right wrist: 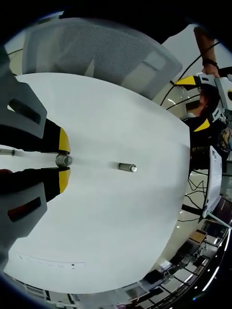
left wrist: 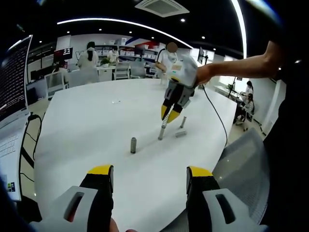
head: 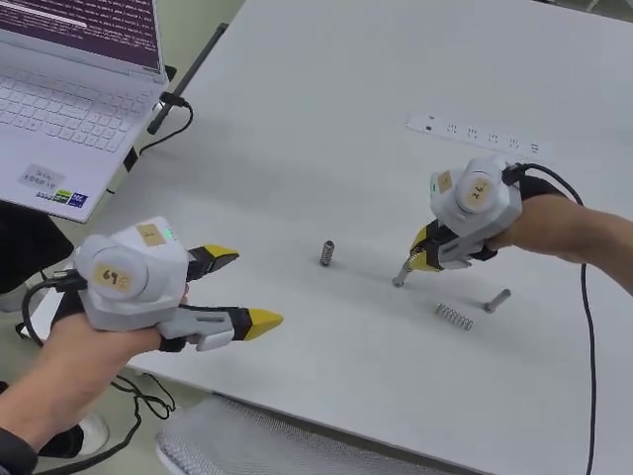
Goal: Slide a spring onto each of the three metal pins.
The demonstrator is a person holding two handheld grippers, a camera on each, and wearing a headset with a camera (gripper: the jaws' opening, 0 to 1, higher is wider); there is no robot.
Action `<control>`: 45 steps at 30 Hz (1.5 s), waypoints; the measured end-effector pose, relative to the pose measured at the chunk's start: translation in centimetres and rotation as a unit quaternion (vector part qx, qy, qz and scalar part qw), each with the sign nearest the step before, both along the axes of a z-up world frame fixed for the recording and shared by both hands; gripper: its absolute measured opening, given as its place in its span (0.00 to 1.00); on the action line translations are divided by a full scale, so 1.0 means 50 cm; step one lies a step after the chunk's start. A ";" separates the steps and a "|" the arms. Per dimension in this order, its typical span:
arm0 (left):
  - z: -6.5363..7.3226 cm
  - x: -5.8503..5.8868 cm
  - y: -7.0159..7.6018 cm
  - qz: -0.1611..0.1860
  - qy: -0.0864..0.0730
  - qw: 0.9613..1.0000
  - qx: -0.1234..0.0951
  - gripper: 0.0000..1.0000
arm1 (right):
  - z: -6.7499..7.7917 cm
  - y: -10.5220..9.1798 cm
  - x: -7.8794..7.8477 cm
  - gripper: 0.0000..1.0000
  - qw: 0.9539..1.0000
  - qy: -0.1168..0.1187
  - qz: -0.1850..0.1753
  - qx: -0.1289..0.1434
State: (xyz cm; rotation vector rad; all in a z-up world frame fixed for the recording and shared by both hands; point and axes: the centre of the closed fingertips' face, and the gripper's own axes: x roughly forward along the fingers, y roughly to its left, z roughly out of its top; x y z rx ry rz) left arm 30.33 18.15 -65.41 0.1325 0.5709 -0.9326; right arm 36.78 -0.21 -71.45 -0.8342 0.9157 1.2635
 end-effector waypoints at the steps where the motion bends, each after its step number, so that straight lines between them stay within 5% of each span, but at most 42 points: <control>1: 0.000 0.000 0.000 0.000 0.000 1.000 0.000 0.57 | -0.001 0.001 0.000 0.09 1.000 0.000 0.000 0.000; 25: 0.016 0.014 0.006 0.009 -0.006 1.000 0.002 0.57 | -0.070 0.000 0.004 0.09 0.999 0.001 0.027 -0.038; 45: 0.017 0.022 0.010 0.014 -0.003 1.000 0.007 0.57 | -0.107 0.004 0.002 0.11 0.999 0.017 0.029 -0.038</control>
